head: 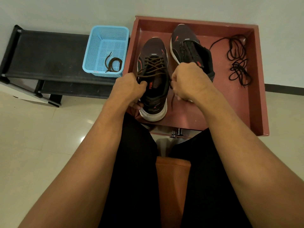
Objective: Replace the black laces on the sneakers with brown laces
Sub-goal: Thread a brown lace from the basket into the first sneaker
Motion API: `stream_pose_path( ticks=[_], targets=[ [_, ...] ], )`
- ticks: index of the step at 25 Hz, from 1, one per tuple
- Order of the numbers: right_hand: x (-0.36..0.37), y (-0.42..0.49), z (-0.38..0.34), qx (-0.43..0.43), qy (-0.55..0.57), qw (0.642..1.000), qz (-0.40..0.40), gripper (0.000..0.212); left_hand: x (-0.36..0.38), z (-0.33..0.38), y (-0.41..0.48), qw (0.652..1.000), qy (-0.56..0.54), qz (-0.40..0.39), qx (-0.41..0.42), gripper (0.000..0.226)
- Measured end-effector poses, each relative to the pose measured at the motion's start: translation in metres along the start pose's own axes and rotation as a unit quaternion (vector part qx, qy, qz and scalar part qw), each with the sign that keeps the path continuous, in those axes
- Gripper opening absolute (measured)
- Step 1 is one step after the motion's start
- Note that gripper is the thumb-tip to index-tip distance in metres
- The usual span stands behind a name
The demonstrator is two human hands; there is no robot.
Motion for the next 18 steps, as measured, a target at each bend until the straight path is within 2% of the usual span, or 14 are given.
stream_pose_path(
  ticks=[1, 3, 5, 7, 10, 12, 14, 18],
  targets=[
    [0.011, -0.003, -0.001, 0.002, -0.035, 0.997, -0.063, 0.009, 0.0, -0.001, 0.0, 1.0, -0.01, -0.007, -0.007, 0.024],
    [0.038, -0.016, -0.005, 0.003, -0.052, 0.978, -0.2, 0.019, 0.001, -0.002, -0.001, 1.0, -0.015, -0.013, -0.01, 0.024],
    [0.048, -0.021, -0.005, 0.006, -0.032, 0.97, -0.242, 0.021, 0.001, -0.002, 0.0, 1.0, -0.003, -0.009, -0.008, 0.022],
    [0.04, -0.016, -0.002, 0.016, -0.017, 0.98, -0.2, 0.014, -0.001, -0.003, 0.003, 1.0, 0.016, 0.003, 0.001, 0.026],
    [0.009, -0.008, 0.002, -0.006, 0.056, 0.998, -0.027, 0.011, -0.008, 0.0, 0.002, 0.998, 0.047, 0.037, 0.027, 0.035],
    [-0.011, -0.007, -0.002, -0.045, 0.11, 0.991, 0.063, 0.011, -0.01, 0.004, 0.001, 0.997, 0.045, 0.051, 0.043, 0.035],
    [-0.014, -0.005, -0.004, -0.054, 0.121, 0.988, 0.074, 0.013, -0.013, 0.006, 0.001, 0.995, 0.056, 0.07, 0.047, 0.035],
    [-0.003, -0.001, -0.001, 0.001, 0.07, 0.997, 0.033, 0.016, -0.012, 0.007, -0.001, 0.993, 0.074, 0.081, 0.031, 0.041]
  ],
)
Point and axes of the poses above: each hand's wrist, its own y-axis towards the middle knuckle, its own x-axis out of the palm, z = x × y, the point moved 9 cm from there along y, towards the middle knuckle, and after that the axes turned 7 degrees about -x, right-handed, at the moved point
